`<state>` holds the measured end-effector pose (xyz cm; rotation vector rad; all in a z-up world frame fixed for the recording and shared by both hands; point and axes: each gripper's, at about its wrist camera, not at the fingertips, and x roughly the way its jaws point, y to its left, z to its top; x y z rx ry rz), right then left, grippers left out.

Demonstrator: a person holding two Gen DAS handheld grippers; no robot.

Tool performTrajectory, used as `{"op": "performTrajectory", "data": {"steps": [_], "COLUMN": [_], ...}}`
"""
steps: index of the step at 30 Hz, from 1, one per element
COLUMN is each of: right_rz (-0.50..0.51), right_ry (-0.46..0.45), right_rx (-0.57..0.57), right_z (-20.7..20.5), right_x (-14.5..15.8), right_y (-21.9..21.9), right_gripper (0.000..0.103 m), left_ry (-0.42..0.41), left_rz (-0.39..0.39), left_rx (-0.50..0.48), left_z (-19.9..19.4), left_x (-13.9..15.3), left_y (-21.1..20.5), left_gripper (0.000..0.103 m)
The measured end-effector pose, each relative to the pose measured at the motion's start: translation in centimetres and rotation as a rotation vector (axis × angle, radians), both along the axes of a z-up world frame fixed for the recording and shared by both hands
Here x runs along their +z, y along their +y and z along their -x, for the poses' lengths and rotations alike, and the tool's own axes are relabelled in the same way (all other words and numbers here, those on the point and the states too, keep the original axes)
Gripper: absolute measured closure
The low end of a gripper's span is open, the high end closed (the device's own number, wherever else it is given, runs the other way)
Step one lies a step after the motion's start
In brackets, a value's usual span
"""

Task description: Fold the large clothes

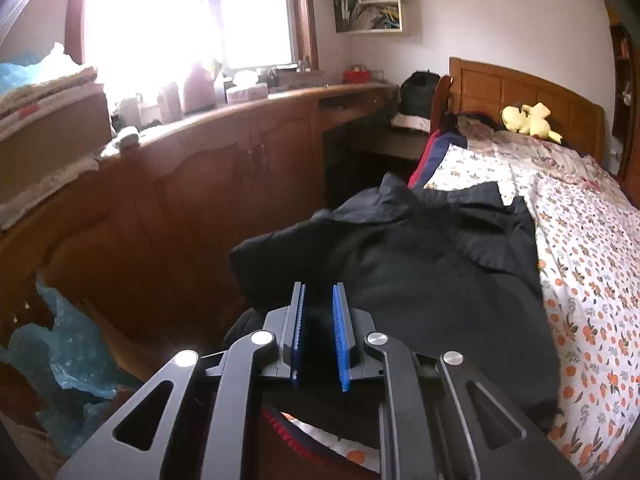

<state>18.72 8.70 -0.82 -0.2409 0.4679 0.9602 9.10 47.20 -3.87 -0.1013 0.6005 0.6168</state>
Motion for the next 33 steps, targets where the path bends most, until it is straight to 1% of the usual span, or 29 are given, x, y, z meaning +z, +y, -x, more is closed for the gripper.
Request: {"op": "performTrajectory", "data": {"steps": [1, 3, 5, 6, 7, 8, 12, 16, 17, 18, 19, 22, 28, 33], "right_rz": [-0.005, -0.016, -0.025, -0.029, -0.032, -0.037, -0.057, -0.068, -0.072, -0.078, -0.083, -0.114, -0.125, -0.129], "right_ry": [-0.004, -0.012, -0.019, -0.021, -0.023, -0.025, -0.025, -0.024, -0.02, -0.015, -0.013, -0.003, -0.022, -0.047], "right_rx": [-0.006, -0.023, -0.039, -0.048, -0.055, -0.065, -0.097, -0.141, -0.158, -0.174, -0.185, -0.239, -0.324, -0.397], "right_z": [0.2, 0.5, 0.7, 0.8, 0.9, 1.0, 1.1, 1.1, 1.0, 1.0, 0.9, 0.9, 1.4, 2.6], "right_x": [0.1, 0.4, 0.5, 0.6, 0.6, 0.6, 0.5, 0.0, -0.2, -0.4, -0.6, -1.2, -1.8, -2.2], "right_y": [-0.5, -1.9, -3.1, -3.8, -4.3, -5.2, -8.2, -11.4, -12.3, -13.3, -13.8, -17.0, -21.9, -25.8], "right_gripper": [0.044, 0.044, 0.043, 0.043, 0.043, 0.043, 0.044, 0.043, 0.039, 0.033, 0.031, 0.031, 0.029, 0.017], "left_ry": [-0.009, -0.047, -0.064, -0.07, -0.079, -0.094, -0.114, -0.134, -0.136, -0.136, -0.137, -0.14, -0.152, -0.161], "left_rz": [-0.009, -0.027, -0.038, -0.047, -0.056, -0.073, -0.105, -0.089, -0.085, -0.085, -0.086, -0.086, -0.076, -0.055], "left_rx": [0.007, 0.011, 0.001, -0.005, -0.012, -0.021, -0.042, -0.107, -0.124, -0.145, -0.167, -0.23, -0.369, -0.47], "left_z": [0.2, 0.9, 1.1, 1.2, 1.2, 1.3, 1.1, 0.4, 0.1, -0.2, -0.5, -1.4, -2.9, -3.6], "left_x": [0.3, 1.2, 1.8, 2.1, 2.3, 2.6, 3.3, 3.7, 3.7, 3.7, 3.7, 3.5, 3.3, 2.8], "left_y": [-0.4, -1.5, -2.7, -3.5, -4.1, -5.2, -8.6, -12.6, -13.7, -15.0, -16.4, -20.2, -27.7, -33.9], "left_gripper": [0.057, 0.036, 0.026, 0.013, 0.004, 0.002, 0.002, 0.002, 0.002, 0.002, 0.002, 0.002, 0.002, 0.002]}}
